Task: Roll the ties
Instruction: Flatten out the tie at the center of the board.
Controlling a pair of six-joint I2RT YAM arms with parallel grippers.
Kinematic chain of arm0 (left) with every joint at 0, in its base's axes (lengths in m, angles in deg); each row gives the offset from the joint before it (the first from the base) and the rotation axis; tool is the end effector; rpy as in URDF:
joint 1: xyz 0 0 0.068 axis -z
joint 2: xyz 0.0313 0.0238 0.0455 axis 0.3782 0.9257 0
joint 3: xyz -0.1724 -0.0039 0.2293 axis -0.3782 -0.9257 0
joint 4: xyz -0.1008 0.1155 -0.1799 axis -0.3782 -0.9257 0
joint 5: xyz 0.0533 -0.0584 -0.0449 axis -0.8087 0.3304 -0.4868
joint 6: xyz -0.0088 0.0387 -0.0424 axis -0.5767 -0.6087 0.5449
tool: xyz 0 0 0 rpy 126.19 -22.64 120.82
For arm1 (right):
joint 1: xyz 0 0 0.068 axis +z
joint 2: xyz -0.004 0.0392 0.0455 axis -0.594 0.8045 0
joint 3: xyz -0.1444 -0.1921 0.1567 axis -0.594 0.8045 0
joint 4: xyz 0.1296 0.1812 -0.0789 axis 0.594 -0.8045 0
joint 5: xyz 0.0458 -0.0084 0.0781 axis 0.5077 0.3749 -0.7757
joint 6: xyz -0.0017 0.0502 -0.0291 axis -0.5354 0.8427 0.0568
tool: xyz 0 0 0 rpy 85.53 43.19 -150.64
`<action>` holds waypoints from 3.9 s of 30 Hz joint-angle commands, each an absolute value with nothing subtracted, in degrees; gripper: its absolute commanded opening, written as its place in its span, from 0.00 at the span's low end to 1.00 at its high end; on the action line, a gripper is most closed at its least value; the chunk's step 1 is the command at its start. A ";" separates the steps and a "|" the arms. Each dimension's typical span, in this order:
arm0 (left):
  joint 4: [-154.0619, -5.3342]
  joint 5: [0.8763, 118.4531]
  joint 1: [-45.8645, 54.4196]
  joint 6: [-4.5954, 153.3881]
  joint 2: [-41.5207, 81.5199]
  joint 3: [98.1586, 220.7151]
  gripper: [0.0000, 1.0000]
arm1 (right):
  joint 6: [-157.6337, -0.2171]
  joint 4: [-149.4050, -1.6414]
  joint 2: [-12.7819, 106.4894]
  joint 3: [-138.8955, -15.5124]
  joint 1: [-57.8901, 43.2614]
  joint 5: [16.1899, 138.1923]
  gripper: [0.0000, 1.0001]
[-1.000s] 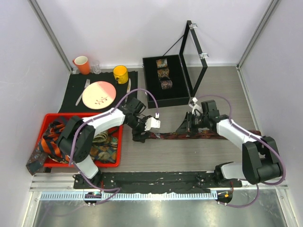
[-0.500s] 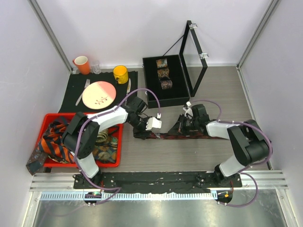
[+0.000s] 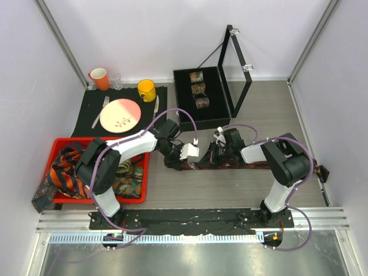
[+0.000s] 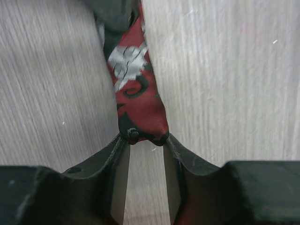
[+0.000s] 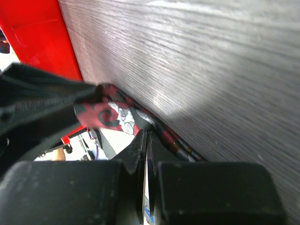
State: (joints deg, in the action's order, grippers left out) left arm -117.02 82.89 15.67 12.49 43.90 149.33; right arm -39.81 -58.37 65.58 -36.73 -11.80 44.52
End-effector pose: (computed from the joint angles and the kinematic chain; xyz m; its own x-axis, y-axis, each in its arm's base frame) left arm 0.2296 -0.2063 0.1998 0.0183 0.8175 -0.5757 0.9928 -0.0829 -0.0861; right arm 0.2484 0.1435 0.1379 -0.9811 0.1528 -0.1187 -0.0083 0.5797 0.8148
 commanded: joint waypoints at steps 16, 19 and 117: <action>-110.28 81.64 22.51 24.67 47.51 157.67 0.36 | -41.53 -61.04 60.96 -38.75 -11.74 43.26 0.10; -110.63 81.02 22.43 24.15 48.30 157.76 0.36 | -42.06 -62.53 58.07 -38.31 -12.09 42.12 0.16; -110.45 79.62 23.74 16.67 51.02 155.21 0.31 | -51.19 -66.40 68.61 -43.32 -14.56 37.02 0.03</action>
